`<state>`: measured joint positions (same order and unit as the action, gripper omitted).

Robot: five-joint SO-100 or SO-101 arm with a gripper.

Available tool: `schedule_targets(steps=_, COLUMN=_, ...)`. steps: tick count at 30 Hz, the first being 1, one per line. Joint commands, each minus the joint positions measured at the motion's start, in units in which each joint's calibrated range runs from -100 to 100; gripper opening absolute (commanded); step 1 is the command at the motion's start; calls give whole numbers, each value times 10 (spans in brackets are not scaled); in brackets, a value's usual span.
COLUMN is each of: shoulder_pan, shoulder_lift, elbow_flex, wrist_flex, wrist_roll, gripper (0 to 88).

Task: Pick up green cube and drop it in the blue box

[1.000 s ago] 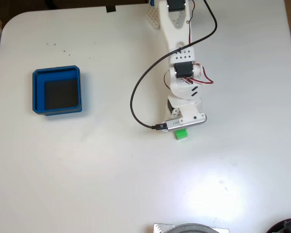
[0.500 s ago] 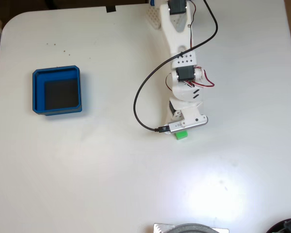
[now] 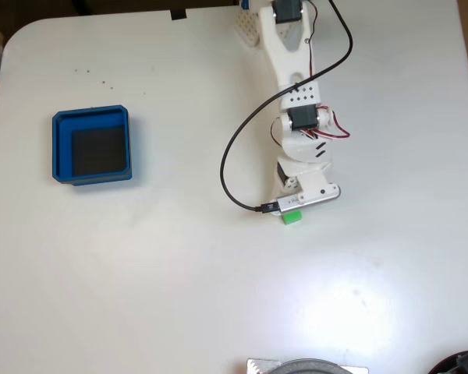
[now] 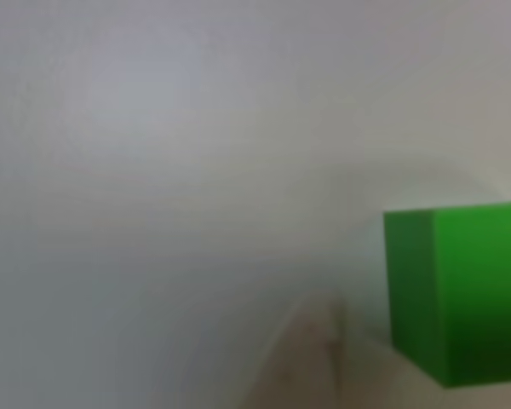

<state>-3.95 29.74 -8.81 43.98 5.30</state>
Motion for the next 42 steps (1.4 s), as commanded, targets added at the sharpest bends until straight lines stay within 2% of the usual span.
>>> schedule_targets(steps=1, shoulder_pan=1, shoulder_lift=-1, elbow_flex=-43, wrist_flex=-38, wrist_roll=-2, gripper=322)
schedule_targets(steps=42, shoulder_pan=4, shoulder_lift=13, elbow_flex=-41, wrist_flex=-52, wrist_roll=2, gripper=317)
